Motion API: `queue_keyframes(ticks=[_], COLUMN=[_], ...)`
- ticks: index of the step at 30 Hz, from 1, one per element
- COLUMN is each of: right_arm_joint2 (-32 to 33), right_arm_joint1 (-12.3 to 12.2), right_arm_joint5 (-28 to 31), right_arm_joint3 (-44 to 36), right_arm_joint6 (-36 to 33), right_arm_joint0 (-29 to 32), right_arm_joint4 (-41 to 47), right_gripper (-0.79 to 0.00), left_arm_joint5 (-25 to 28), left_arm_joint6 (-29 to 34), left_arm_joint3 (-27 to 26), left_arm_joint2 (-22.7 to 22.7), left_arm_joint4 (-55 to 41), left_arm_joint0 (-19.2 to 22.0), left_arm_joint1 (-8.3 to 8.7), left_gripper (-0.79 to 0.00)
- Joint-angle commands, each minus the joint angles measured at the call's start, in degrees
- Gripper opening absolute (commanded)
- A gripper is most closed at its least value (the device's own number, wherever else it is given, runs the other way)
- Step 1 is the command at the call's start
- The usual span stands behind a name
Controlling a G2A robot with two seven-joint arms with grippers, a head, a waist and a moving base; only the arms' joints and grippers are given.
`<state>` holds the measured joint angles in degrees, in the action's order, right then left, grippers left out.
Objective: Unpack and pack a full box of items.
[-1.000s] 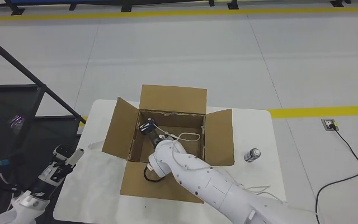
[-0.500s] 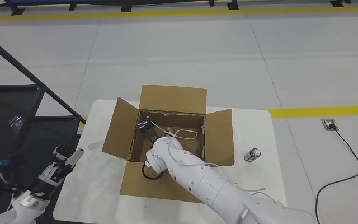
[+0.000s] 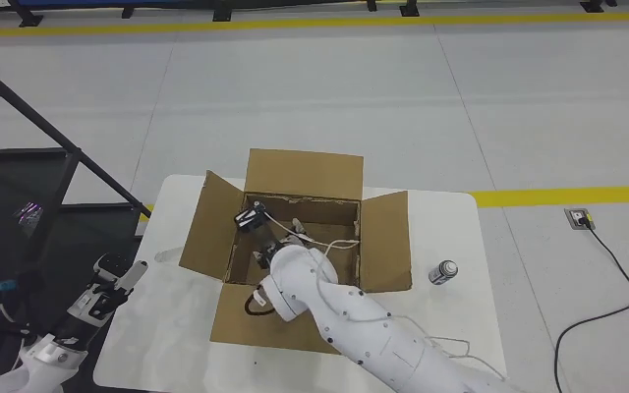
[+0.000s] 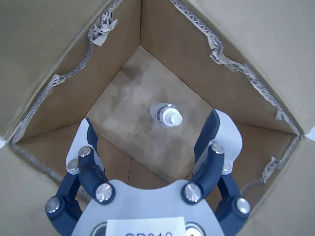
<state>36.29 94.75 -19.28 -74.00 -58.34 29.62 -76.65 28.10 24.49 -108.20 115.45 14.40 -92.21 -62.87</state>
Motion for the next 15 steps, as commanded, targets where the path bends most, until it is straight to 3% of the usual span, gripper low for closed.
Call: queue_keyframes(ticks=[1,7,11,15], right_arm_joint2=[4.48,18.77,28.8,40.37], right_arm_joint1=[-2.55,-7.22,-8.76,-9.79], right_arm_joint5=[1.95,11.03,13.95,15.03], right_arm_joint3=[-11.49,-35.72,-44.16,-46.86], right_arm_joint6=[-3.67,-9.33,-9.23,-8.56], right_arm_joint0=[5.72,20.43,26.91,31.18], right_arm_joint4=[-5.7,-12.25,-12.58,-10.0], right_gripper=[0.0,0.0,0.0,0.0], left_arm_joint5=[0.0,0.0,0.0,0.0], left_arm_joint6=[0.0,0.0,0.0,0.0], left_arm_joint3=[0.0,0.0,0.0,0.0], left_arm_joint2=[0.0,0.0,0.0,0.0], left_arm_joint4=[0.0,0.0,0.0,0.0], left_arm_joint0=[0.0,0.0,0.0,0.0], left_arm_joint1=[0.0,0.0,0.0,0.0], left_gripper=[0.0,0.0,0.0,0.0])
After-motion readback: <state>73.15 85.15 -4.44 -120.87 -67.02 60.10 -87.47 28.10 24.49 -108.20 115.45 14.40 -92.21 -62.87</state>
